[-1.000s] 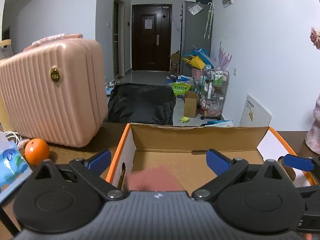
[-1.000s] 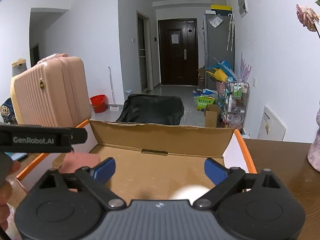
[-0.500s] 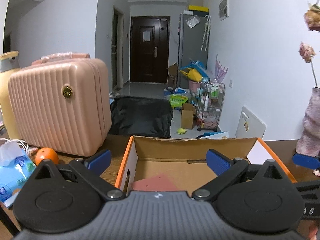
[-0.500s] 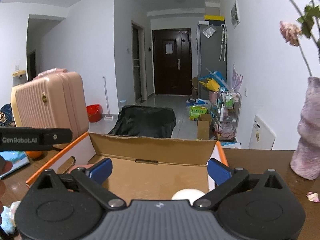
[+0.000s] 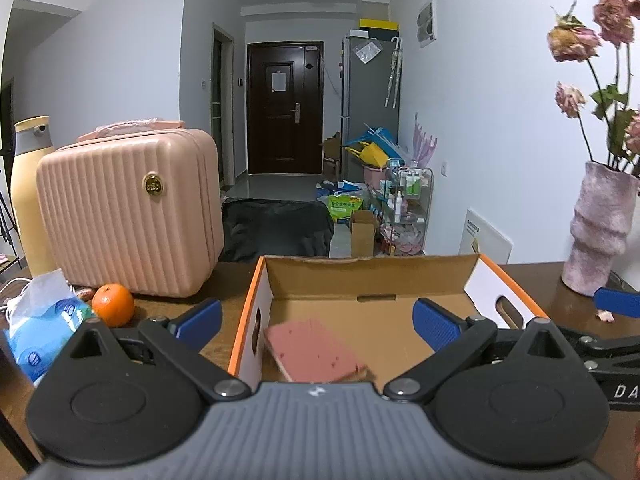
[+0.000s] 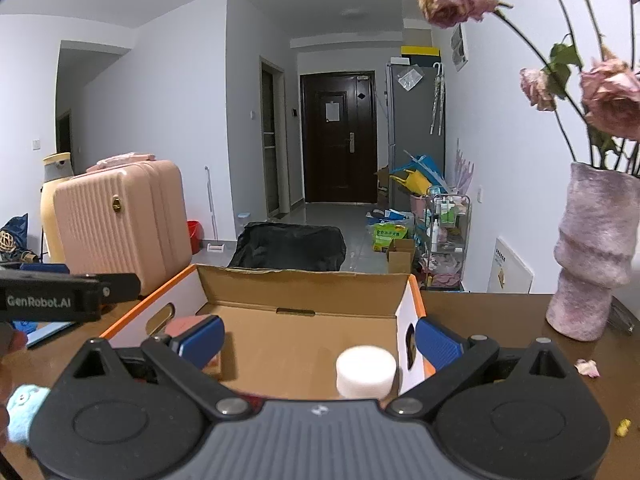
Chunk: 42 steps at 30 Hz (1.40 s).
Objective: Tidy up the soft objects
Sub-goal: 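Withdraw both tools from the box back over the table items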
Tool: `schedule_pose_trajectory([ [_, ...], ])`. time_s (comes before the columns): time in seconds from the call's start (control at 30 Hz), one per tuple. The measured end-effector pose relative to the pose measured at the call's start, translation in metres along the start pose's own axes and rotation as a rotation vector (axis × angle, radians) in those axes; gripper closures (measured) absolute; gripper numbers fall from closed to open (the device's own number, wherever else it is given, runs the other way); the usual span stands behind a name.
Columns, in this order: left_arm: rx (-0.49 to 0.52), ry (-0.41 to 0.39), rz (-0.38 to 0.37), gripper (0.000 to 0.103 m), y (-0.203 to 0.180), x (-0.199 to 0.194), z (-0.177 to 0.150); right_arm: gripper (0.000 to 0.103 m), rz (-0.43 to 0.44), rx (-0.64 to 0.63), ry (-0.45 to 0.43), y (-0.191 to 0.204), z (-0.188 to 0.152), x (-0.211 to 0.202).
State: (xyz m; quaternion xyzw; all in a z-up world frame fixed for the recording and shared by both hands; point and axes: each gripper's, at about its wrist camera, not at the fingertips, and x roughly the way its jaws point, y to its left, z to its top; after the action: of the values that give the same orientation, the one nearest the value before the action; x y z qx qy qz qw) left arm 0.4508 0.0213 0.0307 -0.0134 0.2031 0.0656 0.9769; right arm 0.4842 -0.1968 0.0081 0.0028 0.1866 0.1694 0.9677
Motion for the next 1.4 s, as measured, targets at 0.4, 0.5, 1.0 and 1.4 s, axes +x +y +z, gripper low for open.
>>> schedule_pose_trajectory([
  [0.4, 0.019, 0.022, -0.004, 0.0, 0.0, -0.046, -0.031, 0.001, 0.002, -0.012, 0.002, 0.015, -0.029, -0.059],
  [0.5, 0.026, 0.036, -0.005, 0.0, 0.0, -0.057, -0.04, 0.001, 0.002, -0.012, 0.007, 0.02, -0.036, -0.071],
  [1.0, 0.006, 0.107, -0.003, 0.0, 0.004, -0.099, -0.083, 0.001, 0.006, -0.039, 0.036, 0.044, -0.081, -0.122],
  [1.4, 0.011, 0.162, 0.003, 0.0, 0.005, -0.118, -0.11, 0.001, 0.016, -0.022, 0.129, 0.049, -0.109, -0.125],
])
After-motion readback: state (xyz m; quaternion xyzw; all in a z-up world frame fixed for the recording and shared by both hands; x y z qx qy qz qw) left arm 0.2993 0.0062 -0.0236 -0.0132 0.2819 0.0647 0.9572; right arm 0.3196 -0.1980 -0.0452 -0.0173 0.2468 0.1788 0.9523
